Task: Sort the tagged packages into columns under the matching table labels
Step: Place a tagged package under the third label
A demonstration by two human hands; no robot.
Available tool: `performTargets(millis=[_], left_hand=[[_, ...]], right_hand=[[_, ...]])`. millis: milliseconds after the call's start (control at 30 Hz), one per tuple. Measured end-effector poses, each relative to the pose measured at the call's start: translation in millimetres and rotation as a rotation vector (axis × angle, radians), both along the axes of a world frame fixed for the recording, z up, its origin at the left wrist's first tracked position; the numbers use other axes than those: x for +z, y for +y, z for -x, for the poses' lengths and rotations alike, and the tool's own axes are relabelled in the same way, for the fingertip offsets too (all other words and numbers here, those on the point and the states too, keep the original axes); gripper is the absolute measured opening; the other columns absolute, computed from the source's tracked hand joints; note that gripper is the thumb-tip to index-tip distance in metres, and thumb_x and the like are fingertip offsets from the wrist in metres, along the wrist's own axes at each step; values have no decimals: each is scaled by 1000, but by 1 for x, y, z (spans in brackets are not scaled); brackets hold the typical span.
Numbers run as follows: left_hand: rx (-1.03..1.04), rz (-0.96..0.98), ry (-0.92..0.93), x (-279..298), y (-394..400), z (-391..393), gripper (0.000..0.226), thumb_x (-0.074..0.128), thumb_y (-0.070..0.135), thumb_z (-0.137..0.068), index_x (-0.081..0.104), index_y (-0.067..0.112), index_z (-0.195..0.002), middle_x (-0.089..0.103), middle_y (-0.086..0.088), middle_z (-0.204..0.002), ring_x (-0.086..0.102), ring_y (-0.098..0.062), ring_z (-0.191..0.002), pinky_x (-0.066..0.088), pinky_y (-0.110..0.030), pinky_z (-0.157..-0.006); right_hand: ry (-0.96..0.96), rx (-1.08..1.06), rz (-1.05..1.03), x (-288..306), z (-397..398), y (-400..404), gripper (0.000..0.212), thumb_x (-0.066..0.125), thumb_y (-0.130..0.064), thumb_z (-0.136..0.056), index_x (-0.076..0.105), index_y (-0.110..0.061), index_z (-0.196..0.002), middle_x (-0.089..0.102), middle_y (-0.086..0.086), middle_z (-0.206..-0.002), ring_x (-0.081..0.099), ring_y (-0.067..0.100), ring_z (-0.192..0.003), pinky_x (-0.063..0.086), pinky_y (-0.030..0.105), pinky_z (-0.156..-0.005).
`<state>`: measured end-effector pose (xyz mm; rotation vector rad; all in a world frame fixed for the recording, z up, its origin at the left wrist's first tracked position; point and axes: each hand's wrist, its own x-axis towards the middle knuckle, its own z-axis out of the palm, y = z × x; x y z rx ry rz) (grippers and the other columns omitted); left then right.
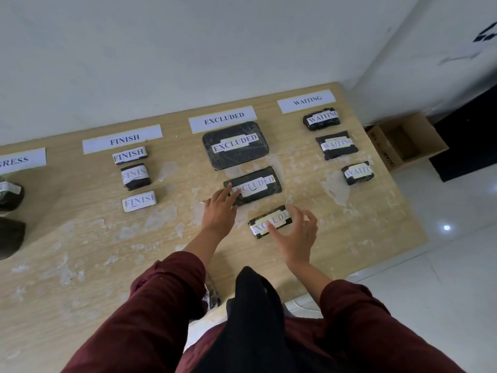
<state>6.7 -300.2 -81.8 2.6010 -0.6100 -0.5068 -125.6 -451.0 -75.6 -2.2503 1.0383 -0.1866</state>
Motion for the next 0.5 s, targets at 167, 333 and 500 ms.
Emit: performTargets(millis=[167, 333, 500], left_hand=[[112, 112, -23, 3, 22, 9, 49, 47, 19, -96, 38, 22, -144, 31, -1, -155, 25, -23, -142, 25, -44, -113], [278, 129, -42, 6, 66, 17, 44, 49, 19, -94, 46, 21, -138, 37, -3, -151, 29, -26, -140, 28, -46, -111], [528, 211, -100, 11, 126, 34, 35, 53, 10, -91, 56, 9, -126, 51, -17, -136, 42, -36, -127, 37, -45, -104]], right_hand=[[4, 211, -40, -5, 4, 11, 77, 78, -56, -67, 47, -30, -133, 40, 2, -137, 44, 21, -124, 47, 49, -95], [72, 187, 181, 0, 2, 19, 81, 75, -62, -64, 45, -28, -131, 34, 9, -144, 42, 28, -124, 37, 52, -99], [-179, 543, 154, 6, -3, 47, 49, 69, -44, -75, 55, -23, -117, 43, 2, -131, 44, 17, -119, 36, 50, -102]])
